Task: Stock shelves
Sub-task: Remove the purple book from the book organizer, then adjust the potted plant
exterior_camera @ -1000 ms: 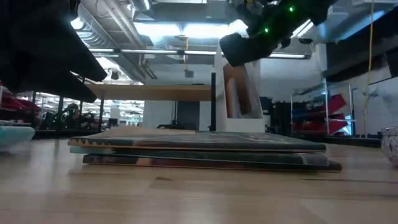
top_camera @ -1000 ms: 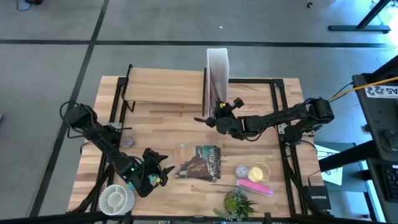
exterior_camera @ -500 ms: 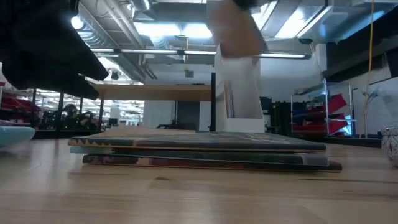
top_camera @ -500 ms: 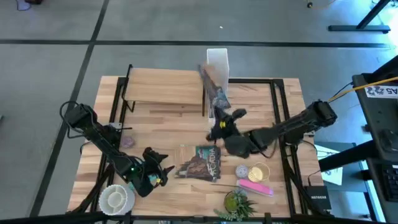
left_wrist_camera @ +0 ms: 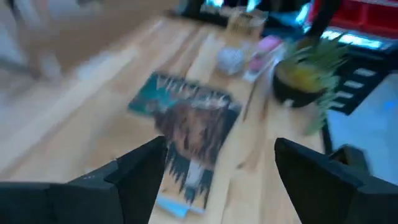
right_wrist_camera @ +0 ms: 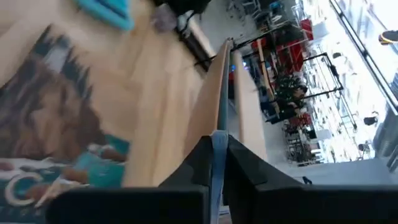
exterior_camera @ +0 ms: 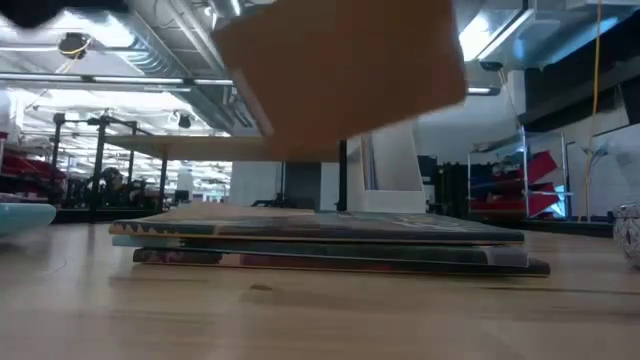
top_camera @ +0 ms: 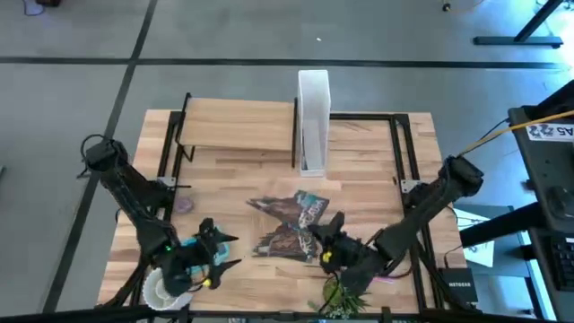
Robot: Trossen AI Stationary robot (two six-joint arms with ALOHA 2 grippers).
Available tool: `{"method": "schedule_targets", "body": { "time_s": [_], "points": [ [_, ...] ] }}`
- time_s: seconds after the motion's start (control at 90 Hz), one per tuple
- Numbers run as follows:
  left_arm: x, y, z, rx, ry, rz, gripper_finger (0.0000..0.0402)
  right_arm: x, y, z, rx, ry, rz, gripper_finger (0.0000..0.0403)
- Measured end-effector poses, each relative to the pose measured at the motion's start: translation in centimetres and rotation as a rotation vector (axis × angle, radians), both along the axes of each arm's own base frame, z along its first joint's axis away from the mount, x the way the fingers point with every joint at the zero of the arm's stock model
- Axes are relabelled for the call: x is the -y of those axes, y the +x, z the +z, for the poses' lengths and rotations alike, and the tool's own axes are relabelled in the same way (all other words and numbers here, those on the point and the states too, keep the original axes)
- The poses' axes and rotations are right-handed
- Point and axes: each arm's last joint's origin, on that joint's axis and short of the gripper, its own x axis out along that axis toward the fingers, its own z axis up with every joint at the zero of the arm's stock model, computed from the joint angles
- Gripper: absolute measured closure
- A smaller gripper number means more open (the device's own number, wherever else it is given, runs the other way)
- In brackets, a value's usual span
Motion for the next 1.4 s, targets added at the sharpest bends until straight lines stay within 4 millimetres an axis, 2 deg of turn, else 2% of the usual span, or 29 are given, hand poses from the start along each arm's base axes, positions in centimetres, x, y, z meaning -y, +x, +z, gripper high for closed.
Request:
{"method": "schedule_targets", "body": {
  "time_s": [0.089,0.222,0.344,0.489,0.778,1.178,1.4],
  "points": [
    [0.4,-0.2,0.9,0.039,0.054,0.012,0.0119,-1.3,0.4,-2.4,-0.067,-0.037,0.049,0.0402],
    [0.4,-0.3,1.1,0.057,0.092,0.036,0.0119,-3.3,0.8,-5.9,-0.18,-0.116,0.176,0.0402],
    [0.2,-0.1,1.1,0.057,0.094,0.05,0.0119,-4.4,0.9,-7.7,-0.263,-0.194,0.285,0.0402],
    [0.1,0.0,1.1,0.058,0.091,0.057,0.0119,-4.2,0.8,-9.1,-0.359,-0.21,0.326,0.0395],
    [0.0,0.3,1.0,0.051,0.085,0.061,0.0119,-3.0,1.2,-9.4,-0.396,-0.223,0.269,0.0352],
    [0.0,0.3,1.0,0.051,0.081,0.06,0.0119,-2.8,1.0,-9.5,-0.411,-0.254,0.252,0.024],
    [0.0,0.3,1.0,0.056,0.064,0.065,0.0119,-2.4,0.8,-9.3,-0.372,-0.353,0.169,0.0203]
  ]
}}
